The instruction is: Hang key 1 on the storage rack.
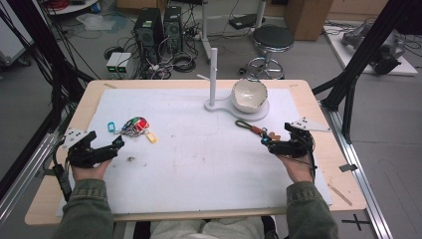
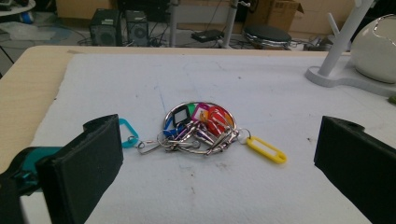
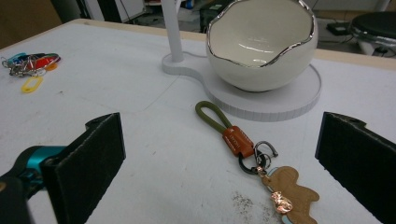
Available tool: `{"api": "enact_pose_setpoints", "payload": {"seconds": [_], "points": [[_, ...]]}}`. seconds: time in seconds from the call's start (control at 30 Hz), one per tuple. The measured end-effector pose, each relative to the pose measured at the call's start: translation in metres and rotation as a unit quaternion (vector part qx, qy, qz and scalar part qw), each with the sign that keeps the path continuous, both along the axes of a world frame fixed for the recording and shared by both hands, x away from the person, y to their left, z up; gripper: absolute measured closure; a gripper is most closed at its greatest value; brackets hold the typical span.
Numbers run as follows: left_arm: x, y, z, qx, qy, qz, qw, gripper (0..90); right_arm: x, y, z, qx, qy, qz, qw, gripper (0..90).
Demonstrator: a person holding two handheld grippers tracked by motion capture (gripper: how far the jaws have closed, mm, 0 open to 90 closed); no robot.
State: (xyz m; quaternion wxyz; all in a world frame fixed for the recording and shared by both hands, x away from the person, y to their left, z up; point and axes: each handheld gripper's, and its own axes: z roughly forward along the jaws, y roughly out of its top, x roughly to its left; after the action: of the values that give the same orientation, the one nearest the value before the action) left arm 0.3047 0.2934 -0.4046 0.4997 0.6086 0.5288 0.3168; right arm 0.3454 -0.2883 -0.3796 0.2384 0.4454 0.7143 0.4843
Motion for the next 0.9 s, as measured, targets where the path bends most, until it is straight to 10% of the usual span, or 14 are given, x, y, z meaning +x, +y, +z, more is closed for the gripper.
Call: {"api": "enact_pose_setpoints", "payload": {"seconds": [0.9], "points": [[0.001, -0.001, -0.001, 0.0, 0.003, -0.005, 1.0, 1.7, 0.034, 0.009, 0.004, -0.044, 0.049, 0.028, 0.9975, 0.5]]}}
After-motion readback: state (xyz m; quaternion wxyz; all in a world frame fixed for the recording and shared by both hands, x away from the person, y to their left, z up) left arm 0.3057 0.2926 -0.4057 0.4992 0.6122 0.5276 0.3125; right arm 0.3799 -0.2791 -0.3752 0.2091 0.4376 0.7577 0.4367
